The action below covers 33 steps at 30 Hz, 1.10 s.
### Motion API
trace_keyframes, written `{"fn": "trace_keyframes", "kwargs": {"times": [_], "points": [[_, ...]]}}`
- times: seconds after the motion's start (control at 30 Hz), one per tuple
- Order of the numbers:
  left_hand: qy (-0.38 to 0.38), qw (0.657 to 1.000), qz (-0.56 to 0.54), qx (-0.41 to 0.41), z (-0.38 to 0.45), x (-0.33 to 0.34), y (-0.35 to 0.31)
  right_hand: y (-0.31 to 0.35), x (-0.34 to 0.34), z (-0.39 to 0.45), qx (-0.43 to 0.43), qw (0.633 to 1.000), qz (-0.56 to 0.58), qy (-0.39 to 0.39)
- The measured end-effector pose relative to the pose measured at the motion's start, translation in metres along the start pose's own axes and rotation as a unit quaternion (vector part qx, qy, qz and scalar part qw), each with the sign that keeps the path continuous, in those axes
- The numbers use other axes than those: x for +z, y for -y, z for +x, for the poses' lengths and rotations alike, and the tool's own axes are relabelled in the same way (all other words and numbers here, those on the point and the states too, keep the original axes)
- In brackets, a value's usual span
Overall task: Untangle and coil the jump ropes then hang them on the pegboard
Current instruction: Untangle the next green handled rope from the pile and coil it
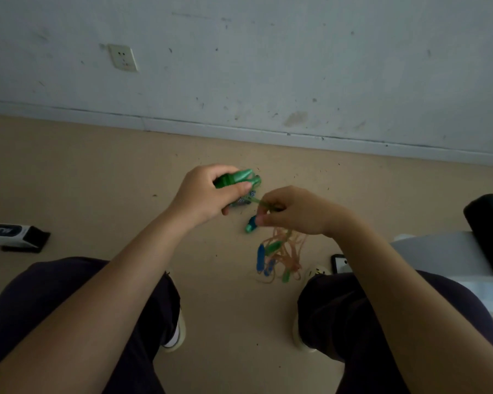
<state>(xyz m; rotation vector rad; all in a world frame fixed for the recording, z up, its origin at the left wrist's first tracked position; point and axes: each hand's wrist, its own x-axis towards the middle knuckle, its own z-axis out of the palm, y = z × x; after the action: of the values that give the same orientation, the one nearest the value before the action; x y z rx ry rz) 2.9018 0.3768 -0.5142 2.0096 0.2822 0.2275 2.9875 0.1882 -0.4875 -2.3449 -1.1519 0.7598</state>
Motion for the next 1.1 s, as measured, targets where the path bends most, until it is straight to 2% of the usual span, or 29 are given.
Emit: {"fn": "trace_keyframes", "kwargs": {"times": [0.1,0.3,0.47,0.53,0.6,0.73,0.97,1.1], "points": [[-0.071,0.997,-0.014,-0.016,0.002,0.008,0.001,0.004,0.002,0.001,-0.005,0.998,0.042,-0.043],[-0.086,0.996,-0.001,-0.027,0.004,0.004,0.005,0.005,-0.003,-0.006,-0.045,0.977,0.202,-0.040],[-0.081,0.996,-0.002,-0.038,0.002,0.004,0.002,0.008,-0.005,-0.009,-0.059,0.986,0.154,-0.018],[-0.079,0.996,-0.007,-0.033,0.002,0.002,0.001,0.008,-0.005,-0.009,-0.077,0.987,0.135,-0.047],[-0.057,0.997,-0.031,-0.034,0.003,-0.001,0.000,0.005,-0.009,-0.010,-0.089,0.978,0.158,-0.105],[0.033,0.995,-0.073,-0.061,0.000,0.004,-0.004,-0.001,-0.017,-0.009,-0.084,0.951,0.210,-0.210],[0.151,0.988,-0.023,-0.037,-0.005,0.029,-0.006,-0.003,-0.006,-0.002,-0.102,0.961,0.174,-0.191],[0.158,0.987,-0.034,-0.024,-0.009,0.032,-0.011,-0.010,-0.007,0.002,-0.057,0.955,0.211,-0.201]]}}
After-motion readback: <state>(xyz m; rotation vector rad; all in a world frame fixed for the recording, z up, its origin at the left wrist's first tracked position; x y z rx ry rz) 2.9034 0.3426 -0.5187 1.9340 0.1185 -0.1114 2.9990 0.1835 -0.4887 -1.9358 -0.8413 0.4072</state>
